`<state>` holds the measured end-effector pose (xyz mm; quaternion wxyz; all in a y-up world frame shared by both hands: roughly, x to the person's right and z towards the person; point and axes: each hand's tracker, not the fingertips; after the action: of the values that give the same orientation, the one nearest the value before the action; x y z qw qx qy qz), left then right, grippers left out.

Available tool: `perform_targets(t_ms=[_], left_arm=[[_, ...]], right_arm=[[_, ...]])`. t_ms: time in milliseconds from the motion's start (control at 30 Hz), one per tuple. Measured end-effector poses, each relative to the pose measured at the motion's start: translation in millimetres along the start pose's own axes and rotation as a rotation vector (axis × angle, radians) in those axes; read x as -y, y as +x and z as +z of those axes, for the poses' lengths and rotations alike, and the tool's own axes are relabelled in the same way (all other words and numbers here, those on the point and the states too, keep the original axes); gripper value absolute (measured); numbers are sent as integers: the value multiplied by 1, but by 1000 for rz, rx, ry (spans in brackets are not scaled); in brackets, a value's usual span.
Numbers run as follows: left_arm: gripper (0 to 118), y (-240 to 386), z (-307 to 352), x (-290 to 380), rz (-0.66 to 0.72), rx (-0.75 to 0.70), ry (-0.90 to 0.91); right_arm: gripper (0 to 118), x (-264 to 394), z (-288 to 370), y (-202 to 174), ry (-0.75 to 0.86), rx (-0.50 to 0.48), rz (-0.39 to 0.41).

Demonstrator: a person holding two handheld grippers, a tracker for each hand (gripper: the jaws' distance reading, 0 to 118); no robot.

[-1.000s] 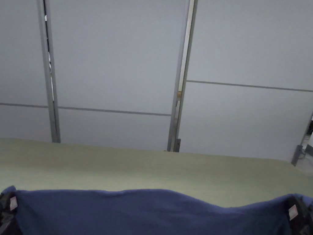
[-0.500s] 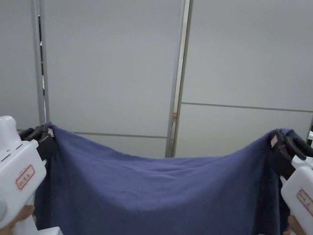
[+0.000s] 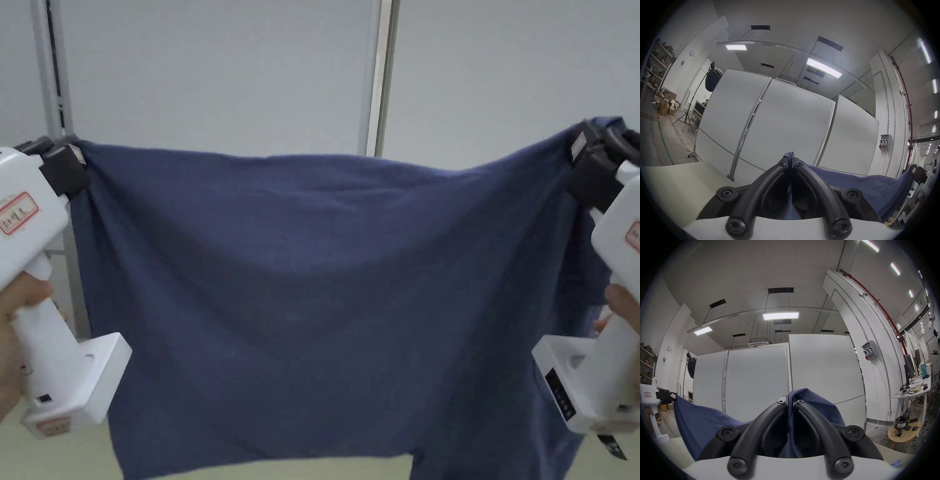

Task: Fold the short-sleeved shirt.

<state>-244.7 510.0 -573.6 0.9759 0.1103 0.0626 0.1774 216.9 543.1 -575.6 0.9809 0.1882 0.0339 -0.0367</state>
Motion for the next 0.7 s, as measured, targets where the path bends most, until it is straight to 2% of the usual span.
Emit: perform_targets(t_ms=[167,333,500,600,700], left_arm=[[2,-9,20,21,10,0,47],[2,-27,58,50,3,-7,-30],[2,-52,118,83,7,-42,-171],[2,-63,164,100,-44,-55,-259],[2,-77,215,112,-82,-56,-347]], right_arm=[[4,18,20,4,-13,-19,14],[4,44,63,6,-100,-50,10],[4,73,131,8,-233,-65,5],[4,87,184,10,-336,-65,-21],[4,102,243,16,-457,-85,-8]])
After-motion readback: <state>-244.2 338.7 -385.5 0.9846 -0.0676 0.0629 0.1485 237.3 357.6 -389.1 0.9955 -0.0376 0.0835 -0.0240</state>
